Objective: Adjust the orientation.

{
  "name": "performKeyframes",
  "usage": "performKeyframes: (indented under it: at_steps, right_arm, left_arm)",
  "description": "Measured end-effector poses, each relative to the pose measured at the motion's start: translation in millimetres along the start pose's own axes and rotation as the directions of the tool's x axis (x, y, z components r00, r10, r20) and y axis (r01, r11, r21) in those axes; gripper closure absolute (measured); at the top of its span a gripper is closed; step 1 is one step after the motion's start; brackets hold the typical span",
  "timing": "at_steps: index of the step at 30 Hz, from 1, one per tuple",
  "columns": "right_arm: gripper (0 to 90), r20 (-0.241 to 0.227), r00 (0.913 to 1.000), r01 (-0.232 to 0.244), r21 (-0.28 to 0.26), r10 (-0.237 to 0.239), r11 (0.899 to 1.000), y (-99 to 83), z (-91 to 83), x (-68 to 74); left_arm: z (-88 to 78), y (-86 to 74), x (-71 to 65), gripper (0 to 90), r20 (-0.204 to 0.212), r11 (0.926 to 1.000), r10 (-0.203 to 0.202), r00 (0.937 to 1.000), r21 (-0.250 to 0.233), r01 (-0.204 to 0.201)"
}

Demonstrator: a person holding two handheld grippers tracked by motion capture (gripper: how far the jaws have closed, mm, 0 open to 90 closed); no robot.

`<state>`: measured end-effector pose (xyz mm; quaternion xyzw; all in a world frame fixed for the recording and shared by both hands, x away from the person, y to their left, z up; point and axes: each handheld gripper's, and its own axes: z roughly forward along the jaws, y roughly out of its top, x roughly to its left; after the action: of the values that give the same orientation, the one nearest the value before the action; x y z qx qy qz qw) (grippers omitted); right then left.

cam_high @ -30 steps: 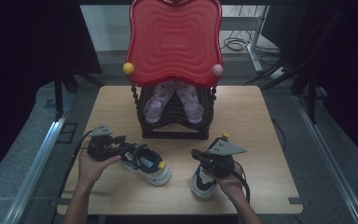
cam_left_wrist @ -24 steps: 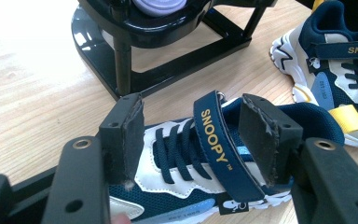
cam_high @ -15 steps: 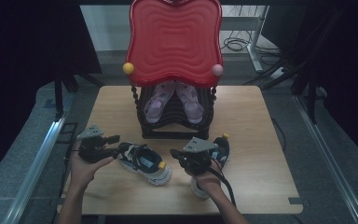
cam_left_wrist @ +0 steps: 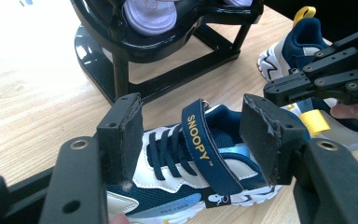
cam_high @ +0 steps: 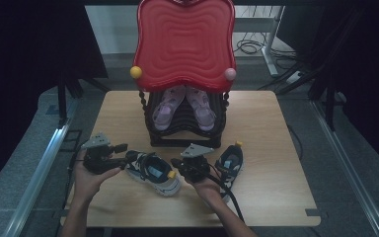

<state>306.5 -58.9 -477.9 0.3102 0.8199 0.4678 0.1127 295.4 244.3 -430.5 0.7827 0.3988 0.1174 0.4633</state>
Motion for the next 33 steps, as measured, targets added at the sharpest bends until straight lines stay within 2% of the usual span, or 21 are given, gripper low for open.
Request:
performKeyframes:
  at_steps: [7,10,16,33]
  right_arm:
    - [89.8,-0.001,1.0,0.006,0.027,-0.006,1.0,-1.7,8.1,2.8]
    - [89.9,0.014,0.9997,0.018,0.04,-0.018,0.999,-3.1,10.3,3.8]
    - [90.0,0.011,0.9997,0.023,0.054,-0.024,0.998,-4.2,9.1,4.7]
    - [90.0,-0.058,0.9971,0.053,0.068,-0.05,0.996,-10.2,7.7,20.7]
  left_arm:
    - [-2.2,-1.5,2.6,40.0,-0.019,1.0,-0.008,0.9998,-0.001,0.008]
    - [-5.0,-0.8,2.0,39.7,-0.03,1.0,-0.002,0.9995,-0.001,0.002]
    - [-6.0,-0.4,1.4,39.6,-0.032,1.0,-0.007,0.9995,-0.003,0.007]
    - [-8.2,-2.1,3.6,39.6,-0.027,0.9997,-0.02,0.9994,-0.012,0.02]
